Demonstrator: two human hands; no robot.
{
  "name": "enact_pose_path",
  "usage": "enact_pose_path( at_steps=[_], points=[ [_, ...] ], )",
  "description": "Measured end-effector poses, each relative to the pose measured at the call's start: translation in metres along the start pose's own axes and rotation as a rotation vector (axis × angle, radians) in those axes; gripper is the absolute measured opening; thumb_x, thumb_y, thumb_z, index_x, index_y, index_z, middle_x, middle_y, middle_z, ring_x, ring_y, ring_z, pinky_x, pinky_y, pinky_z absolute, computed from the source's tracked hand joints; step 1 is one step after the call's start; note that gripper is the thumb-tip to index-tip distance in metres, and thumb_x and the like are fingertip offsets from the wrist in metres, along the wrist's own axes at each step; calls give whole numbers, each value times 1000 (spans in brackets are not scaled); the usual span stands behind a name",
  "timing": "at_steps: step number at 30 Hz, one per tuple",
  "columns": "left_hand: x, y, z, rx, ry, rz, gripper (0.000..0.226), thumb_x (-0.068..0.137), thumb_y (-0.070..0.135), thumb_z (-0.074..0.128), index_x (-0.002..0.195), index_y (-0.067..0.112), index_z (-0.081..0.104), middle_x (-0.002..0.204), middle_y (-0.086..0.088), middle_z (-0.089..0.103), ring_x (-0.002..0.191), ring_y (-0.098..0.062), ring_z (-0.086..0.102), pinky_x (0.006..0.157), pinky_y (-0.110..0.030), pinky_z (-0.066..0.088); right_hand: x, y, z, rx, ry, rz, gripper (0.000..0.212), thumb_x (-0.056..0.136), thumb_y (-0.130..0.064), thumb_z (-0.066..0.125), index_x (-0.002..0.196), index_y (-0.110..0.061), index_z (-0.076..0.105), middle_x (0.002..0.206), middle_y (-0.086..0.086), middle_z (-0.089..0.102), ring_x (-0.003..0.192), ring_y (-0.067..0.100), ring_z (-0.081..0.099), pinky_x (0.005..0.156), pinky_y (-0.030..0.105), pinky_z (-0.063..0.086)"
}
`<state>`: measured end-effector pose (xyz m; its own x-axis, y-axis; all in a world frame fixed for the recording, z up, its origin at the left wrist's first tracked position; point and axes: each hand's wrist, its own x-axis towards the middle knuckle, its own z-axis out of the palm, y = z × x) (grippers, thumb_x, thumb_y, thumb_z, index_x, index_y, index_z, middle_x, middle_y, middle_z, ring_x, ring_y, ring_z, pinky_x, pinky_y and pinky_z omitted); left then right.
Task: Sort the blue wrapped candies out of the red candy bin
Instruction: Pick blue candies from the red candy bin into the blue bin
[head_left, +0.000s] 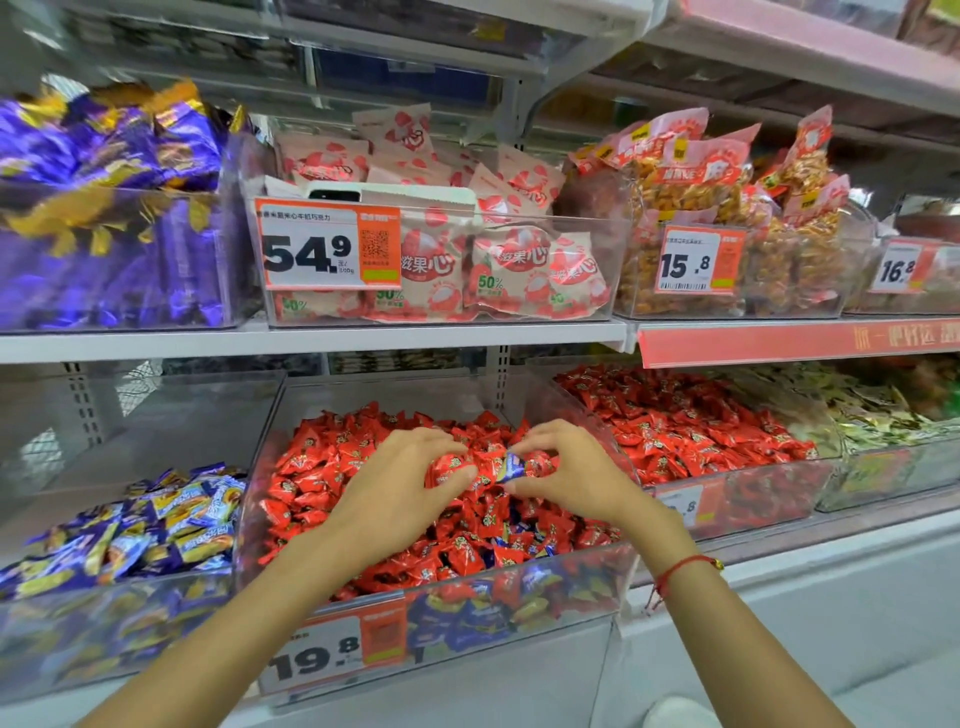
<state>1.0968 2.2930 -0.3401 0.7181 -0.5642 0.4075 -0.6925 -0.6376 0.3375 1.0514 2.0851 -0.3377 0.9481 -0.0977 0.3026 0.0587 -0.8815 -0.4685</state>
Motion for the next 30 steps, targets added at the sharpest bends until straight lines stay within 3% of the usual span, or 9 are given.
enact_pose_path(
  at_steps=[3,6,9,13,15,18,21,25,30],
  points=[
    [-11,10,-3,-448,-78,-88,46,87,61,47,121,34,63,119,17,65,112,2,56,100,-28,44,-5,-27,-10,192,-69,-93,34,72,-28,83,105,-26,72,108,-5,66,93,9,60,89,32,49],
    [-17,9,-4,-687,-62,-153,18,93,43,53,99,34,67,89,17,73,81,1,68,72,-19,48,-6,-47,-8,375,-172,-145,36,73,-19,82,107,-25,71,94,-5,70,69,9,64,72,25,54],
    [-24,-7,-2,-616,18,-157,10,94,34,58,99,35,67,88,13,74,78,-1,68,73,-23,51,0,-43,0,323,-187,-59,40,74,-10,80,104,-31,65,96,-3,71,76,12,67,82,32,56],
    [-34,-20,7,-417,8,-142,14,93,38,60,107,38,59,96,20,67,88,4,63,87,-29,52,2,-20,21,-207,-210,167,4,75,-23,76,77,-21,74,91,0,73,81,14,66,82,34,56],
    [-37,-20,9,-408,26,-142,13,92,42,59,105,42,56,96,22,66,91,5,62,88,-32,51,-1,-20,34,-344,-319,204,21,78,-31,74,85,-11,71,94,3,71,86,21,65,80,32,54],
    [-39,-19,10,-382,4,-129,19,92,50,55,109,42,55,105,21,65,96,3,61,89,-37,51,0,-18,41,-415,-378,178,20,82,-24,67,72,-13,54,84,7,56,80,24,53,69,29,41],
    [-42,-18,11,-360,-7,-129,24,93,50,52,114,39,55,111,18,65,97,0,63,89,-40,51,0,-12,34,-264,-334,149,15,78,-11,70,66,-16,62,77,10,60,72,19,50,69,31,44],
    [-40,-20,10,-454,18,-170,16,92,50,53,105,43,55,109,13,68,93,-7,66,89,-44,51,-1,-7,16,27,-136,155,13,76,-12,78,88,-5,75,77,5,70,71,8,59,72,26,49],
    [-31,-17,5,-570,-13,-251,33,95,42,53,123,26,56,117,5,67,98,-12,67,94,-44,50,-10,-34,-1,693,-133,213,23,80,-10,76,102,-5,71,88,9,73,80,16,69,69,19,55]
  ],
)
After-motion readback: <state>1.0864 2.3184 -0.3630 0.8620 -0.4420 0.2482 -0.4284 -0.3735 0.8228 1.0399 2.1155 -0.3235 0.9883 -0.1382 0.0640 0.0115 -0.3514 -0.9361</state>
